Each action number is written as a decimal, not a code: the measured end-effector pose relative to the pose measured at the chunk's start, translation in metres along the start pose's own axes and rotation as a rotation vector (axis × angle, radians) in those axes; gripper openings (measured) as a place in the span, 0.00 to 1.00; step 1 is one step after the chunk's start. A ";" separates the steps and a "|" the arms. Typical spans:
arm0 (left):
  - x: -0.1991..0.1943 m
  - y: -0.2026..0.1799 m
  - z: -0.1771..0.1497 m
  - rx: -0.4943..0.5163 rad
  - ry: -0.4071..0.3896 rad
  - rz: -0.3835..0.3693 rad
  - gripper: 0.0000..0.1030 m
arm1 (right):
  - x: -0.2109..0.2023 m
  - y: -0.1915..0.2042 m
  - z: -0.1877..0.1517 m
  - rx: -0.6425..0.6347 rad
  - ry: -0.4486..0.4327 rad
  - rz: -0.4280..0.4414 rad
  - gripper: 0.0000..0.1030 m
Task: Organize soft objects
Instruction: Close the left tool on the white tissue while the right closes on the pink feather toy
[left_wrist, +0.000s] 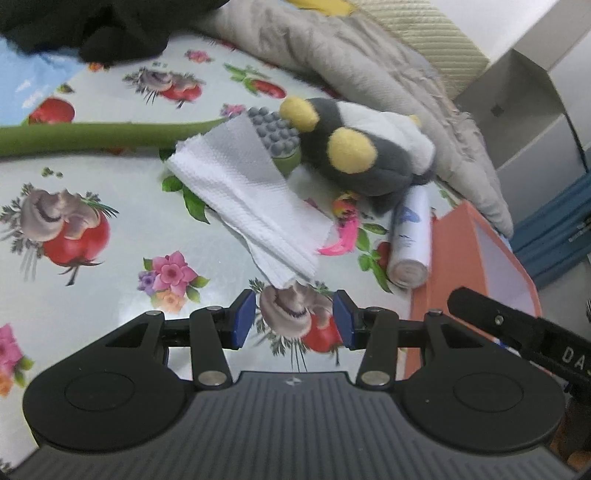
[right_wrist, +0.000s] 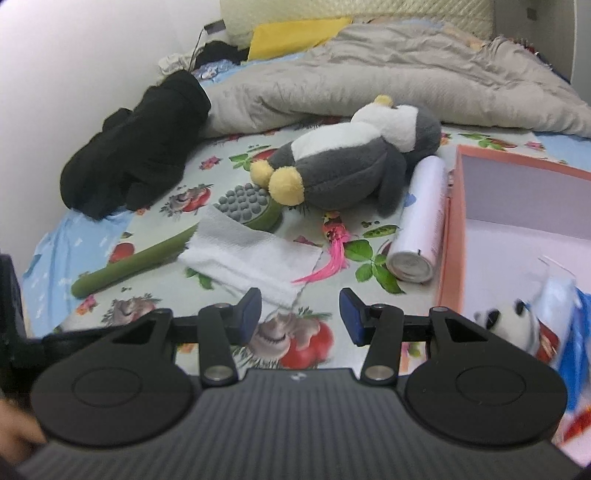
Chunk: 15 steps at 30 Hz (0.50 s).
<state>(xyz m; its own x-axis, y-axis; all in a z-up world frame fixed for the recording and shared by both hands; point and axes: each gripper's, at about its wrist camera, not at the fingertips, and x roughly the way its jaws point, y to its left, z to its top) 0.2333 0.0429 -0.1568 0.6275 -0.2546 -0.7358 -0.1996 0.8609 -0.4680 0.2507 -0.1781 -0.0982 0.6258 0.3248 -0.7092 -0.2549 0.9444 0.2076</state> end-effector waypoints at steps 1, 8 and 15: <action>0.008 0.001 0.003 -0.013 0.006 0.008 0.51 | 0.009 -0.002 0.004 0.001 0.005 0.002 0.48; 0.056 0.005 0.014 -0.051 0.028 0.008 0.51 | 0.071 -0.016 0.026 0.019 0.063 0.002 0.46; 0.094 0.014 0.028 -0.075 0.022 0.030 0.51 | 0.129 -0.034 0.038 0.008 0.102 -0.038 0.40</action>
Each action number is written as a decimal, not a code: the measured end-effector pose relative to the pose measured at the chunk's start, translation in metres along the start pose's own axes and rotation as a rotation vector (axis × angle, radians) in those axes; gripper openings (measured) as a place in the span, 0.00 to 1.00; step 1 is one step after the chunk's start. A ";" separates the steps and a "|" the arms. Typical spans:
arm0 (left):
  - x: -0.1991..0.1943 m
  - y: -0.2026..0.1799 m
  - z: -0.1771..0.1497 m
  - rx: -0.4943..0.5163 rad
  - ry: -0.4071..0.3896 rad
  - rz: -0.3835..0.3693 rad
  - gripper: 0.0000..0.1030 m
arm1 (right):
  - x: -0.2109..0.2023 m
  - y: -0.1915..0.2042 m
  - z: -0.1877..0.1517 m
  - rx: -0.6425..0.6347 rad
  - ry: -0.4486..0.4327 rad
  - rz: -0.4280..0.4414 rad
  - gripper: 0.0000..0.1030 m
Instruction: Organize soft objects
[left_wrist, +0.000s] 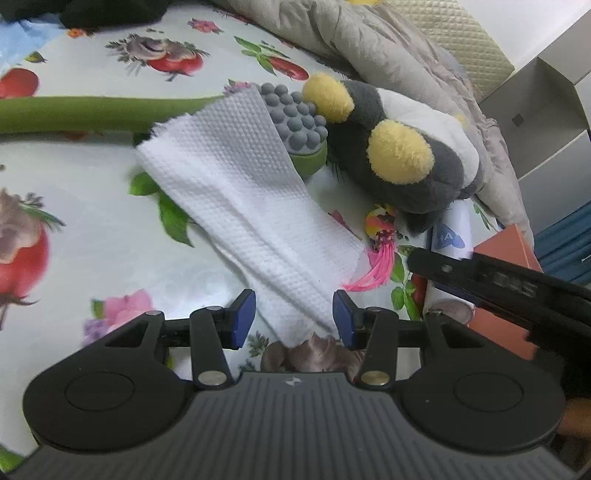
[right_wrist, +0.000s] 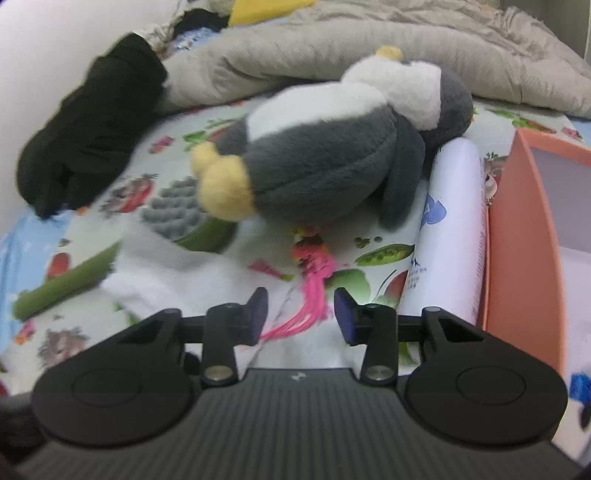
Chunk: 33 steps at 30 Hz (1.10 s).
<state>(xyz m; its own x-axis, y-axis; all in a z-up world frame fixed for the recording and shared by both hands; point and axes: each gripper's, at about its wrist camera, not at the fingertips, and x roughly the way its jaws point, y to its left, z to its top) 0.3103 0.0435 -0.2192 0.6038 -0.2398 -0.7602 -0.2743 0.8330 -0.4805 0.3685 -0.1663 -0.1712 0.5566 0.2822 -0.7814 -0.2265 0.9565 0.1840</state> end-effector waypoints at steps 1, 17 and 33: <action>0.006 0.000 0.002 -0.004 0.003 -0.003 0.51 | 0.007 -0.002 0.002 0.002 0.006 -0.001 0.39; 0.035 -0.011 0.010 -0.138 -0.027 0.056 0.06 | 0.044 -0.005 0.005 -0.001 0.078 -0.023 0.07; -0.009 0.001 -0.008 -0.141 -0.030 -0.008 0.00 | -0.015 0.015 -0.022 -0.008 0.034 -0.039 0.06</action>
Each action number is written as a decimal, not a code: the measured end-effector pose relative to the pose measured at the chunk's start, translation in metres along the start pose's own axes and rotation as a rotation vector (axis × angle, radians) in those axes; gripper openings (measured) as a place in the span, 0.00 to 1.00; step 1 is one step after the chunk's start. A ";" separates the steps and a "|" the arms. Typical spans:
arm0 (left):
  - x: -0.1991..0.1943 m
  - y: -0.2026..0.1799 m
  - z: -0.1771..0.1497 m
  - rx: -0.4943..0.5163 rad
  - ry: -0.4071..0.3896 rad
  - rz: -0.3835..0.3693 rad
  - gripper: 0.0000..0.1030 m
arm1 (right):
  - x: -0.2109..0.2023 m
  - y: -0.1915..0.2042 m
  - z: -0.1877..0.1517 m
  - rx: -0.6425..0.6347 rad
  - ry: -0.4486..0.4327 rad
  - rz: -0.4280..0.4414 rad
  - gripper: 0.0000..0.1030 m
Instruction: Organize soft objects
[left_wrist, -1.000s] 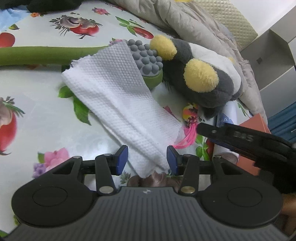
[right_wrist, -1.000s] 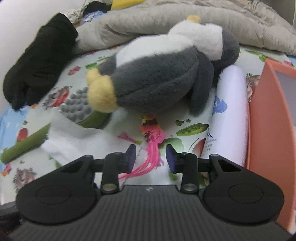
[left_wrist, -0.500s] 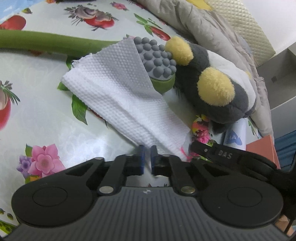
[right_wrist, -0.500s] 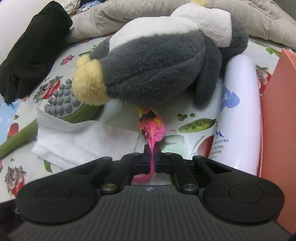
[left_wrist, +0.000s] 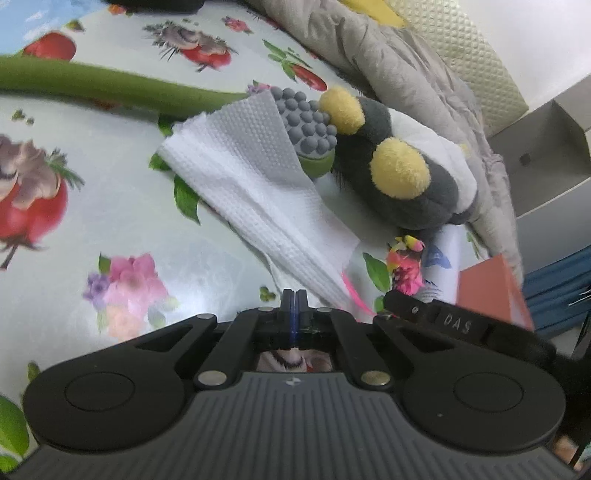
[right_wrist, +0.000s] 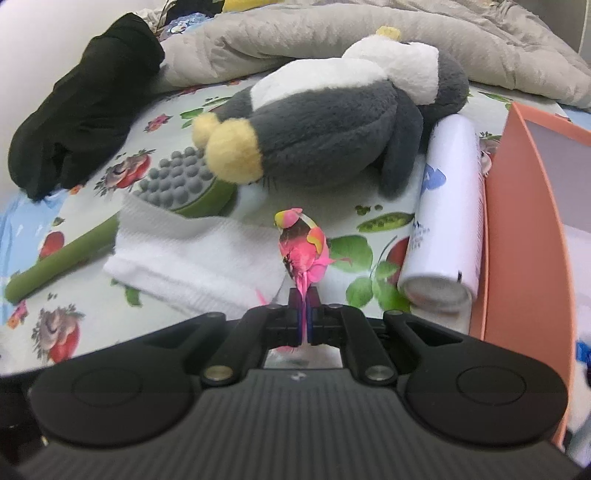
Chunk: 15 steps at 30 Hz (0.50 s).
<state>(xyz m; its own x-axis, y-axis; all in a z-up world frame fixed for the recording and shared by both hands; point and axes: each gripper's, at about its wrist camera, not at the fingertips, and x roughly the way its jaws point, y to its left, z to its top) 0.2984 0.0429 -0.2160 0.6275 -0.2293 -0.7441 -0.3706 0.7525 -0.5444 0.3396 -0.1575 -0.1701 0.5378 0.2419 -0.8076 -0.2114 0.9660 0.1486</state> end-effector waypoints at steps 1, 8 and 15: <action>-0.003 0.002 -0.001 -0.013 0.003 -0.015 0.00 | -0.003 0.001 -0.003 -0.001 -0.001 -0.004 0.06; -0.008 0.005 0.004 -0.036 0.017 -0.060 0.37 | -0.018 0.007 -0.022 -0.023 -0.009 -0.036 0.06; 0.014 -0.004 0.026 -0.113 0.000 -0.008 0.55 | -0.026 0.008 -0.032 -0.037 -0.060 -0.102 0.06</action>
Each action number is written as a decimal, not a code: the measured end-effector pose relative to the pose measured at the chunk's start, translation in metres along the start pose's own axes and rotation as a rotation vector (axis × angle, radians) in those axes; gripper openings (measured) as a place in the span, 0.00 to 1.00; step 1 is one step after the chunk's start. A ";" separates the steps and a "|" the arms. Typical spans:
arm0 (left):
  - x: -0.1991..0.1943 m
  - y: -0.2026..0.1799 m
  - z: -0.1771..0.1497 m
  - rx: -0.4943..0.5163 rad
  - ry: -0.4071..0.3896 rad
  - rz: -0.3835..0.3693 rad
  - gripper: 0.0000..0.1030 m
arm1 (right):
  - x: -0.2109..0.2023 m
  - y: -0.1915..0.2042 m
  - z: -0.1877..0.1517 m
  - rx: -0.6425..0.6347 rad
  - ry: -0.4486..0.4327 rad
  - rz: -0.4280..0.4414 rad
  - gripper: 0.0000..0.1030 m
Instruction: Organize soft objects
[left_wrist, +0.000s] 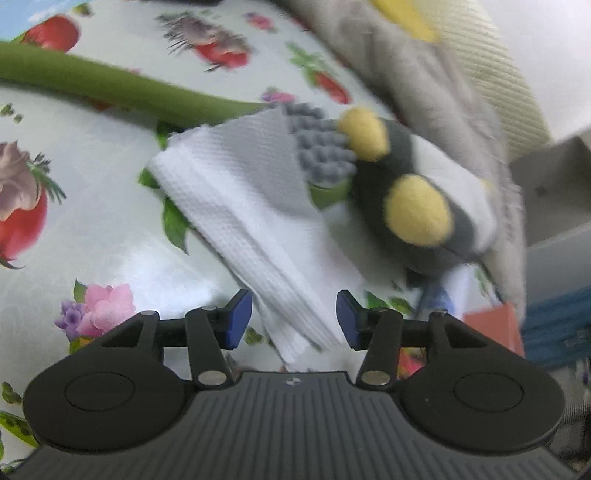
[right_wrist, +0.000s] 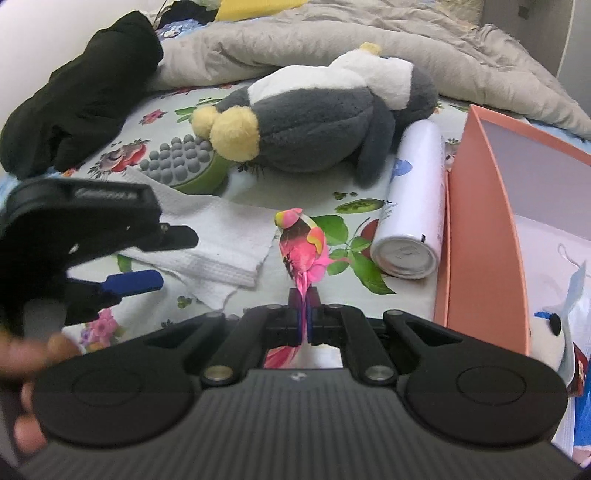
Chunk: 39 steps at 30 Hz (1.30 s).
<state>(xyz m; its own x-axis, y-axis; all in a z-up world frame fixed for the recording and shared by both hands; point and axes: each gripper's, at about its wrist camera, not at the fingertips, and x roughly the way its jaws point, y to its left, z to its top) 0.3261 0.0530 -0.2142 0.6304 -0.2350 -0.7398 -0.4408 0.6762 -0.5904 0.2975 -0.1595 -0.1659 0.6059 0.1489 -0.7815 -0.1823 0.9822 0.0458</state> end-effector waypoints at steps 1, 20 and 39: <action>0.005 0.000 0.003 -0.021 0.008 0.024 0.55 | 0.001 -0.001 -0.001 0.004 -0.002 -0.003 0.06; 0.024 0.009 0.025 0.004 -0.024 0.205 0.05 | 0.006 -0.004 -0.011 0.031 0.017 0.018 0.06; -0.094 0.058 -0.041 0.209 0.159 0.042 0.05 | -0.081 0.015 -0.073 0.077 0.039 0.060 0.06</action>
<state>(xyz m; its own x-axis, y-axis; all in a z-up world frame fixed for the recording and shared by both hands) 0.2153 0.0855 -0.1925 0.4987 -0.2988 -0.8136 -0.3129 0.8133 -0.4905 0.1887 -0.1654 -0.1473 0.5646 0.2045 -0.7997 -0.1566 0.9778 0.1395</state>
